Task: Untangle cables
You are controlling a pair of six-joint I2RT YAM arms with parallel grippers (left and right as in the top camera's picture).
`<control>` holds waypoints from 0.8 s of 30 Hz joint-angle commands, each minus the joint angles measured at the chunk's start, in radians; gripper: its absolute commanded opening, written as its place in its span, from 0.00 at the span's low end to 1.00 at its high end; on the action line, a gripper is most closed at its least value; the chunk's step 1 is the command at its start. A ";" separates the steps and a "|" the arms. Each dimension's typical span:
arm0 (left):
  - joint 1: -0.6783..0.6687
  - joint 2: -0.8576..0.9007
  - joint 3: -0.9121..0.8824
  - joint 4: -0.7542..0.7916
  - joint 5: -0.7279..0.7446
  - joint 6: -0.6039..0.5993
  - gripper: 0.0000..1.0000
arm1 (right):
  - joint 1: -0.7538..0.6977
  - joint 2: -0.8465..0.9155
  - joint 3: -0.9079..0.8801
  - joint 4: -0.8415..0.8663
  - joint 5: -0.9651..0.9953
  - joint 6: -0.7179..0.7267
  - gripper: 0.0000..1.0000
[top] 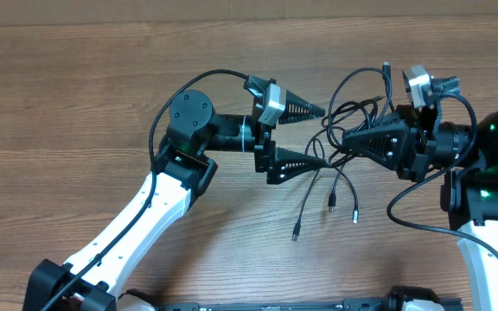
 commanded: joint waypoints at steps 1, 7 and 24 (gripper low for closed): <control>-0.007 -0.008 0.015 0.004 -0.058 -0.045 1.00 | 0.005 -0.002 0.011 0.006 -0.032 -0.003 0.04; -0.006 -0.008 0.015 0.004 -0.076 -0.122 1.00 | 0.011 -0.002 0.011 0.006 -0.032 -0.003 0.04; -0.018 -0.008 0.015 0.007 -0.185 -0.652 0.88 | 0.042 -0.002 0.011 0.010 -0.032 -0.008 0.04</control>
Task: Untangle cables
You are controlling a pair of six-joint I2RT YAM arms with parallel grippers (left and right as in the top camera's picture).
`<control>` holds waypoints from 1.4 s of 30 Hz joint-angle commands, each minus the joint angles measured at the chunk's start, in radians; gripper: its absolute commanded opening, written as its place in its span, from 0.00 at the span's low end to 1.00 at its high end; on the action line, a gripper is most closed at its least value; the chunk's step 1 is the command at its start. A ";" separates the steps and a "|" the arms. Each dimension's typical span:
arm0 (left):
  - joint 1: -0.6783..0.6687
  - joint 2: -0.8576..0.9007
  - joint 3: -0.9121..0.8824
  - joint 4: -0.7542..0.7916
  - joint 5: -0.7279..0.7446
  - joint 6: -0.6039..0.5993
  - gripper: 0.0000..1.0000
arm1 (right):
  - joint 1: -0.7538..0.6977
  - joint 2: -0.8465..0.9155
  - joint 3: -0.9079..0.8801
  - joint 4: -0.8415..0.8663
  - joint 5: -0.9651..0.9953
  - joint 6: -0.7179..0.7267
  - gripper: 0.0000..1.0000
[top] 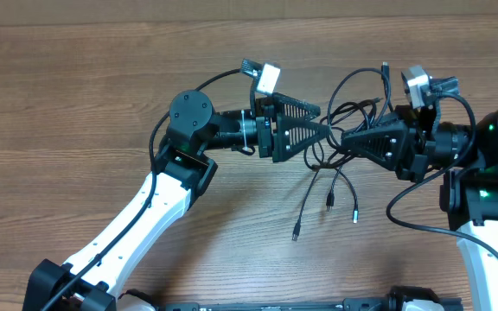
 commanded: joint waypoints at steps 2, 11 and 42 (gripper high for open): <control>-0.027 -0.008 0.015 0.005 -0.071 -0.108 0.81 | 0.048 -0.002 0.011 0.021 -0.033 -0.008 0.04; -0.034 -0.008 0.015 0.002 -0.084 -0.108 0.58 | 0.079 -0.002 0.011 0.054 -0.033 -0.007 0.04; 0.094 -0.008 0.015 0.154 -0.024 -0.097 0.04 | 0.078 0.010 0.011 -0.048 -0.033 0.000 1.00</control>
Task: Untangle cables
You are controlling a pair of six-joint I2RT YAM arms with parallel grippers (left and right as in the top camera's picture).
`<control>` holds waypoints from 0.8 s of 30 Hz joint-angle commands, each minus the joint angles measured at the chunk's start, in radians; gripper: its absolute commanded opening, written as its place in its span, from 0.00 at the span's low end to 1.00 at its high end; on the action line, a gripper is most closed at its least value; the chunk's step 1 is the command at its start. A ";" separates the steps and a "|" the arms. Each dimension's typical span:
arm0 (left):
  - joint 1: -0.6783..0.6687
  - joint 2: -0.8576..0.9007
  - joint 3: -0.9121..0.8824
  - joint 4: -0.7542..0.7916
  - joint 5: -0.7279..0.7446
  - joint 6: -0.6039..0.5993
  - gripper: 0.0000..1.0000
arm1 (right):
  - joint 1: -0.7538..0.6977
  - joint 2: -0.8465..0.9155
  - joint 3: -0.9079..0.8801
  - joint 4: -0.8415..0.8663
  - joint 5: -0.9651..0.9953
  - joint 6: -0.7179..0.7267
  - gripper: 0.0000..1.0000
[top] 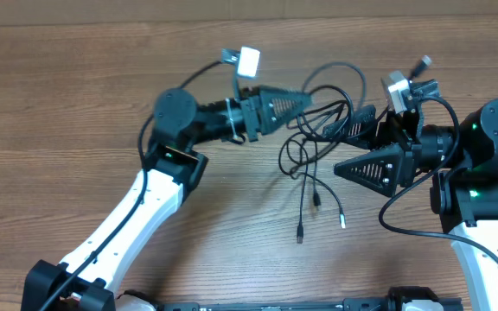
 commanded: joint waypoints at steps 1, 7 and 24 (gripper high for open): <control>0.027 -0.008 0.015 0.087 0.046 0.008 0.04 | 0.005 0.014 0.011 -0.003 -0.032 0.000 1.00; 0.035 -0.008 0.015 0.219 0.076 0.008 0.04 | 0.004 0.068 0.011 -0.007 -0.028 0.009 1.00; 0.036 -0.008 0.015 0.447 0.117 0.015 0.04 | -0.006 0.169 0.011 -0.214 0.285 0.044 1.00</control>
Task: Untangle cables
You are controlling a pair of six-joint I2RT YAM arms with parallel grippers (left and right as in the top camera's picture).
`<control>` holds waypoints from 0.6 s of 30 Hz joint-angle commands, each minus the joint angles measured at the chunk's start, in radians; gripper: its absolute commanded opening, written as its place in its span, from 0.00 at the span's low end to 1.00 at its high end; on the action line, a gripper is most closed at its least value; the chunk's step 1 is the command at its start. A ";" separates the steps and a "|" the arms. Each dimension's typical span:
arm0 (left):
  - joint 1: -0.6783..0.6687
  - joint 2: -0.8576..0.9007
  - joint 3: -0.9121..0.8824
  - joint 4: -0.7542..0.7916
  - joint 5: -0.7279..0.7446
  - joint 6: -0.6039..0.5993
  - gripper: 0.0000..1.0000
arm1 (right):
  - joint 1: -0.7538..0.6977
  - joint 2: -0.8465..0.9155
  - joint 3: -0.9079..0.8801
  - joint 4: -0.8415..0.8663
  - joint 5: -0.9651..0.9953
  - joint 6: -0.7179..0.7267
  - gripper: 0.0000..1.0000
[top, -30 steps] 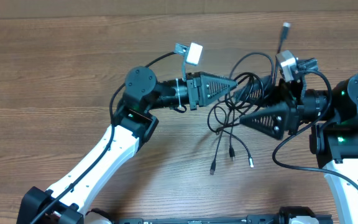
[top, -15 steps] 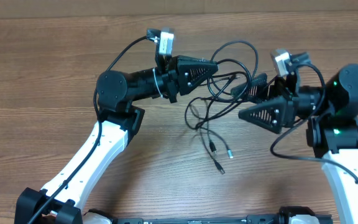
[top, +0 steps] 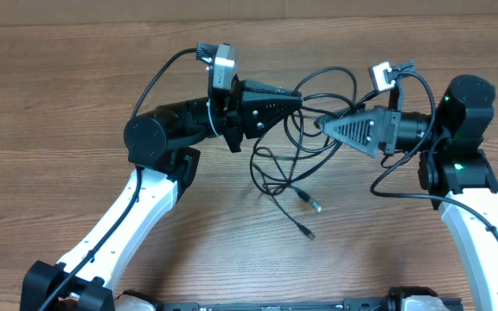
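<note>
A bundle of thin black cables [top: 277, 164] lies and hangs between my two arms in the overhead view. A loop [top: 331, 76] rises at the top, and two plug ends [top: 316, 206] trail toward the front. My left gripper [top: 297, 98] is shut on a strand at the bundle's upper left. To its right, my right gripper [top: 321, 126] looks shut on another strand, its tip pointing left. The two tips are a short way apart, with strands stretched between them.
The wooden table [top: 59, 86] carries only the cables. Each arm's own black wrist cable [top: 158, 78] arcs above it. The right arm's base [top: 461, 164] stands at the right, the left arm's elbow [top: 150, 138] at the left.
My right gripper was open with fingers spread beside the bundle; now it looks shut on a strand. My left gripper has moved left with its strand, and the bundle has shifted left and spread out.
At first my right gripper was shut on the tangle and my left stood open beside it. Then the left had narrowed onto the cables by the right's tip. Later the left held them and the right was open. Now both hold strands, tips apart.
</note>
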 commanded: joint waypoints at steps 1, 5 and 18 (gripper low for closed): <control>0.004 -0.008 0.015 0.014 0.007 0.011 0.04 | -0.011 0.008 0.010 -0.070 0.168 -0.010 1.00; 0.006 -0.008 0.015 0.014 0.002 0.012 0.04 | -0.027 0.008 0.010 -0.241 0.300 -0.076 1.00; 0.097 -0.008 0.015 -0.045 0.003 0.020 0.04 | -0.091 -0.009 0.010 -0.554 0.536 -0.207 1.00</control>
